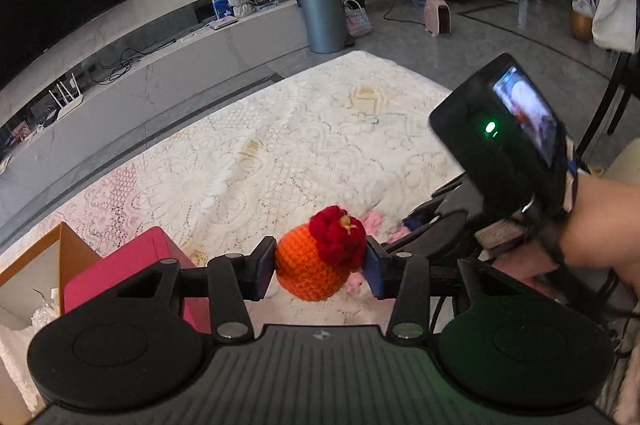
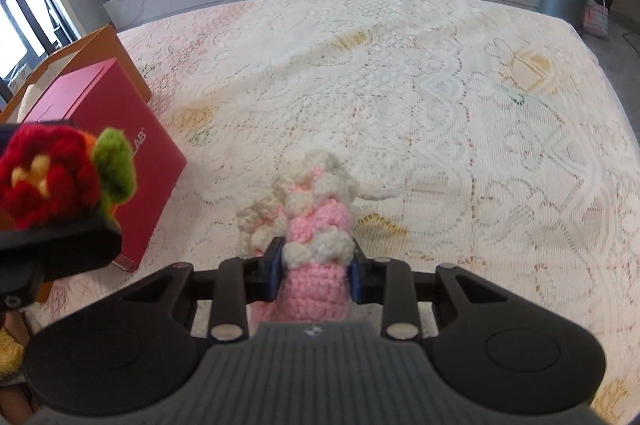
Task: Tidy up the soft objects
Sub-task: 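Carry the pink doll and orange ball with both tools over the box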
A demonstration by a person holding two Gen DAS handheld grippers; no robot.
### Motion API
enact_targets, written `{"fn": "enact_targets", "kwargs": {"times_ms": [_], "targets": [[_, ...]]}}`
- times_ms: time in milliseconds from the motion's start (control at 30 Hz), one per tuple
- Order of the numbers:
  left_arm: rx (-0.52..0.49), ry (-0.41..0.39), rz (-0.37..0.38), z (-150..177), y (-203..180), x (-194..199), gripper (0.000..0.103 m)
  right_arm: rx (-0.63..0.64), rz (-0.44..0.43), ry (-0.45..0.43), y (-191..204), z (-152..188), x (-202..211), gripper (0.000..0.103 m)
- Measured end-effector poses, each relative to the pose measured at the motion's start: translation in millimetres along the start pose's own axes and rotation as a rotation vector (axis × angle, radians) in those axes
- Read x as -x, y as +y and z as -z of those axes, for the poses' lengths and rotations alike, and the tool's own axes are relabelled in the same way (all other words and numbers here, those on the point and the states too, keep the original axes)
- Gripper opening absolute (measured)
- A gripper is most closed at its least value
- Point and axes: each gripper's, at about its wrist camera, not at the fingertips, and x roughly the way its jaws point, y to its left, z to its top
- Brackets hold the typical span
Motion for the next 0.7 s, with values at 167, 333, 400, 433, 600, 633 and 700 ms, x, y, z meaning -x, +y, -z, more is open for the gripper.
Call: {"fn": "enact_targets", "kwargs": {"times_ms": [167, 333, 400, 433, 600, 633, 700], "targets": [[0.051, 0.002, 0.0, -1, 17, -5, 0.052, -0.113, -0.052, -0.011, -14, 6, 2, 0.03], [0.097, -0.004, 0.008, -7, 38, -6, 0.052, -0.122, -0.044, -0.01, -17, 4, 5, 0.03], [0.114, -0.004, 0.014, -11, 46, -6, 0.052, -0.149, -0.05, -0.017, -18, 2, 5, 0.03], [0.128, -0.006, 0.023, -13, 50, -6, 0.052, -0.168, -0.057, -0.025, -18, -1, 7, 0.03], [0.222, 0.002, 0.018, -21, 79, -8, 0.052, -0.223, -0.051, -0.087, -13, -29, 22, 0.03], [0.238, -0.003, 0.021, -22, 86, -5, 0.052, -0.224, -0.042, -0.105, -10, -36, 28, 0.03], [0.275, -0.024, 0.004, -25, 100, -1, 0.052, -0.238, -0.023, -0.159, -2, -52, 39, 0.03]]}}
